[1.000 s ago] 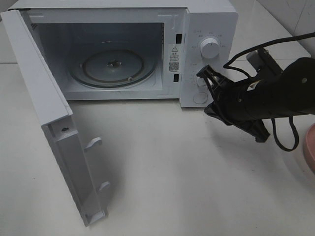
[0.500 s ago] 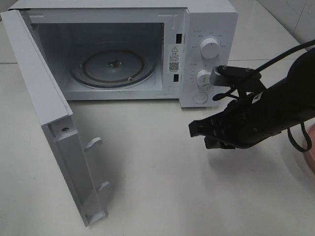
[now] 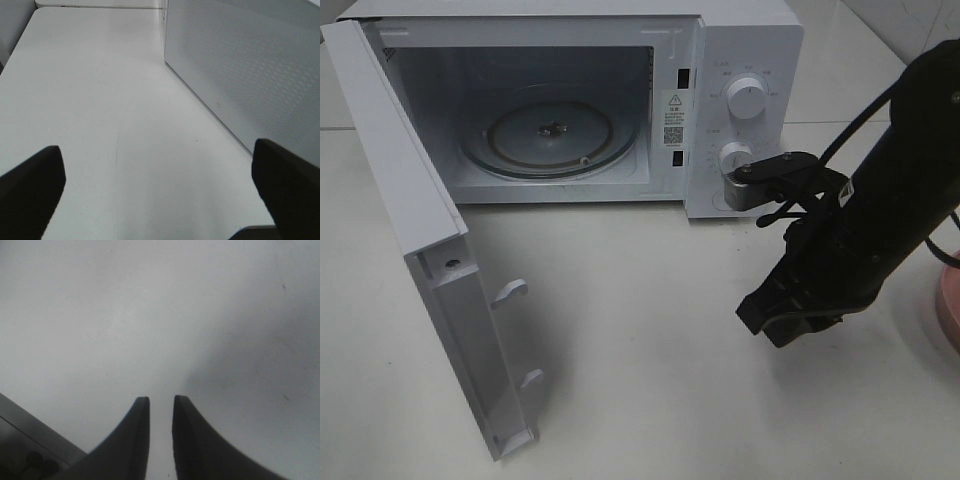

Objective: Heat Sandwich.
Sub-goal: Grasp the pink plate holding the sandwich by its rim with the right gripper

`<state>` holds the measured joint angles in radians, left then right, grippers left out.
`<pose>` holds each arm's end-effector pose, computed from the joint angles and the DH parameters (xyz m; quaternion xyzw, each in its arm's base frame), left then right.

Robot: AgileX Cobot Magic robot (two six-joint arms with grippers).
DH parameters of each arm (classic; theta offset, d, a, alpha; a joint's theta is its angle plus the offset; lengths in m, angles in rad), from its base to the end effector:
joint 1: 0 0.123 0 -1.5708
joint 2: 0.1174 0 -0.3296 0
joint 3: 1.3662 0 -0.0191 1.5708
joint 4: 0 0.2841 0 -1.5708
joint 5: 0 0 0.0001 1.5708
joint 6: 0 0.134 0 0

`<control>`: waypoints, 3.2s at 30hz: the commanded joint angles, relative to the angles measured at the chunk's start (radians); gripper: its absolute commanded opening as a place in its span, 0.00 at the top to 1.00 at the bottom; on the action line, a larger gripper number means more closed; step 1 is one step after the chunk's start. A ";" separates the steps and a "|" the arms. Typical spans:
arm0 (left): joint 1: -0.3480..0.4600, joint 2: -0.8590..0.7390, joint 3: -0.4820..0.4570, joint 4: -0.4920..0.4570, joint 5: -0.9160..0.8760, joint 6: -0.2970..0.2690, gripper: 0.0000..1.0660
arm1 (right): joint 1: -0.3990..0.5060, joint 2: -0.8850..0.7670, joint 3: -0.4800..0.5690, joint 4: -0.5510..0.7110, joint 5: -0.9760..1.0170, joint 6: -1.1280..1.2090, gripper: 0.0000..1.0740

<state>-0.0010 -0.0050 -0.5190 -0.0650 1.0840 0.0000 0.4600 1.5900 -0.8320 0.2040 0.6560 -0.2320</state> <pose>0.0133 -0.0077 0.2777 0.0024 0.8526 -0.0327 0.5215 0.2728 0.1536 0.1592 -0.2666 0.9535 0.0848 0.1121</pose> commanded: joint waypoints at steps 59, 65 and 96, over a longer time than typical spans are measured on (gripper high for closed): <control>-0.001 -0.017 0.002 -0.003 -0.014 0.007 0.10 | -0.496 0.122 -0.073 -0.291 0.081 0.241 0.25; -0.001 -0.017 0.002 -0.003 -0.014 0.007 0.10 | -0.496 0.196 -0.073 -0.319 0.029 0.269 0.25; -0.001 -0.017 0.002 -0.003 -0.014 0.007 0.10 | -0.496 0.262 -0.072 -0.350 -0.010 0.327 0.43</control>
<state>-0.0010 -0.0050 -0.5190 -0.0650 1.0840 0.0000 -0.0290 1.8500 -0.9020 -0.1390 0.6410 0.0890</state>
